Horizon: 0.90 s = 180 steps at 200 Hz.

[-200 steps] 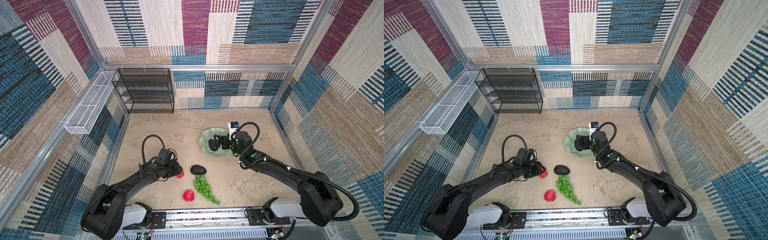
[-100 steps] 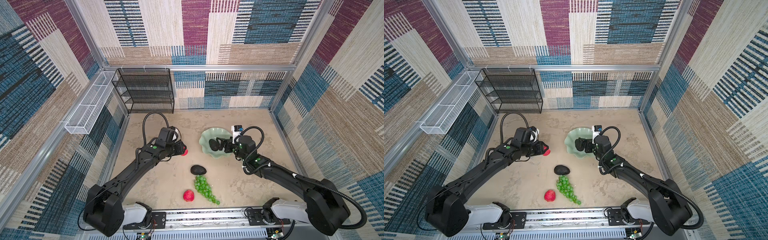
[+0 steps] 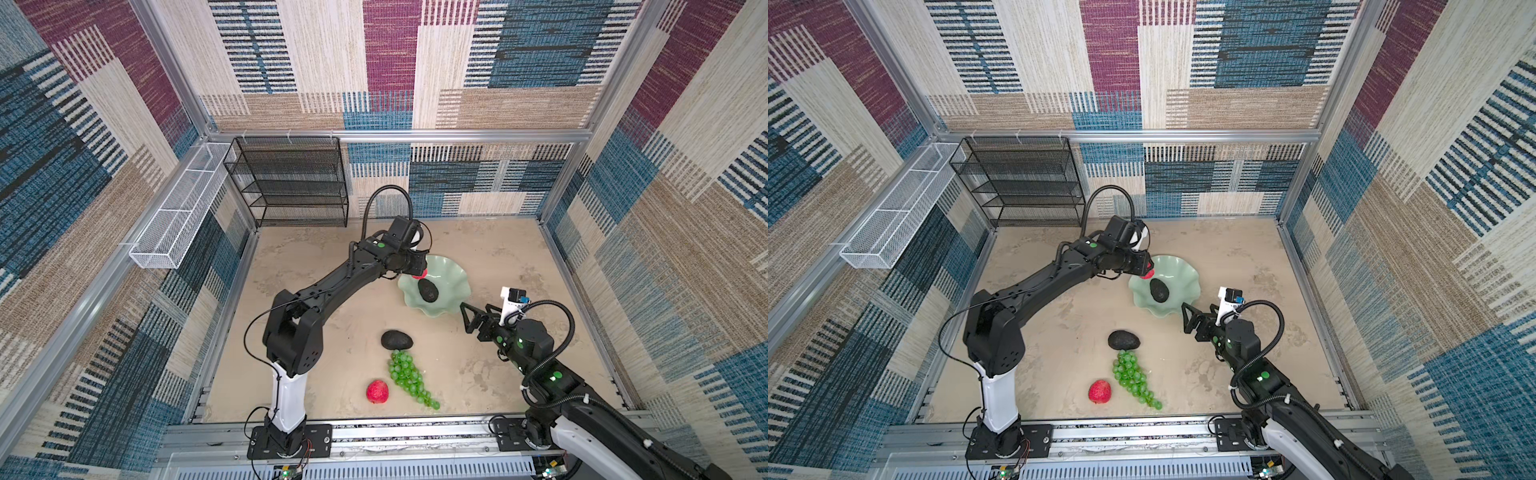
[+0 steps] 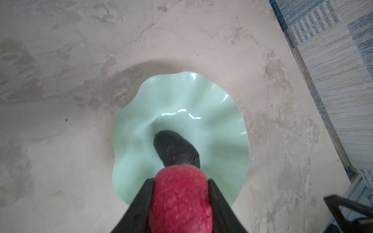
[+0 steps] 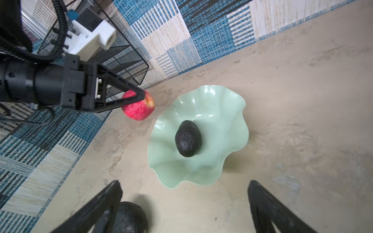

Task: Place and organize the fake fruits in the fruit bowl
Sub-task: 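Carry the apple into the bowl and release it with the left gripper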

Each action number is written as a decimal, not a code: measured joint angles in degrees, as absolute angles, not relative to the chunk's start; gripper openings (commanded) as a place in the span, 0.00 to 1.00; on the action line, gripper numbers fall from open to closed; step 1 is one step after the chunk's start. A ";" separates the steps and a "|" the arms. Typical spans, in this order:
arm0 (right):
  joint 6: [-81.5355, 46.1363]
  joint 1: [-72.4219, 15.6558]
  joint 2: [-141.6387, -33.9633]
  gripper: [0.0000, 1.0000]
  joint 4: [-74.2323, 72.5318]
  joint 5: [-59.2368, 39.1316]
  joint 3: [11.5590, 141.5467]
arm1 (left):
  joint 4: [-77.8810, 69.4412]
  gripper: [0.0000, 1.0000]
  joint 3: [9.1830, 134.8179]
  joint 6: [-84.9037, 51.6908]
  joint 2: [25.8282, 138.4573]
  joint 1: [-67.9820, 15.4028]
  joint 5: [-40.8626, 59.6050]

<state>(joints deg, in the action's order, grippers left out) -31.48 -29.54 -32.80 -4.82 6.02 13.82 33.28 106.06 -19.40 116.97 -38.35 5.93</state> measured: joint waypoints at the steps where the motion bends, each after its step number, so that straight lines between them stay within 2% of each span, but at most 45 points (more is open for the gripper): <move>1: -31.51 -29.54 -32.62 0.99 -4.71 6.04 13.78 | 33.28 0.42 106.30 -19.38 117.19 -38.39 5.91; 32: -33.17 -29.54 -27.49 0.99 -0.10 7.60 13.39 | 34.85 0.43 117.38 -19.42 127.55 -40.25 4.69; 73: -34.24 -29.54 -27.07 0.99 2.04 8.05 13.39 | 35.51 0.44 129.78 -19.64 139.24 -42.37 4.95; 117: -34.41 -29.54 -27.68 0.99 2.04 8.05 13.41 | 37.52 0.47 132.44 -20.58 144.16 -42.41 4.71; 128: -34.41 -29.54 -28.08 0.99 2.02 8.03 13.41 | 37.78 0.50 132.51 -20.97 144.68 -42.37 4.64; 148: -34.39 -29.54 -29.02 0.99 1.98 7.97 13.50 | 37.87 0.60 132.73 -21.45 145.47 -42.46 4.67; 180: -34.02 -29.54 -30.26 0.99 1.74 7.94 14.24 | 37.95 0.66 133.67 -22.39 146.10 -42.48 4.75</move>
<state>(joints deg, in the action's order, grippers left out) -34.02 -29.54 -30.26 1.74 7.94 14.24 37.95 133.67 -22.39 146.10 -42.48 4.75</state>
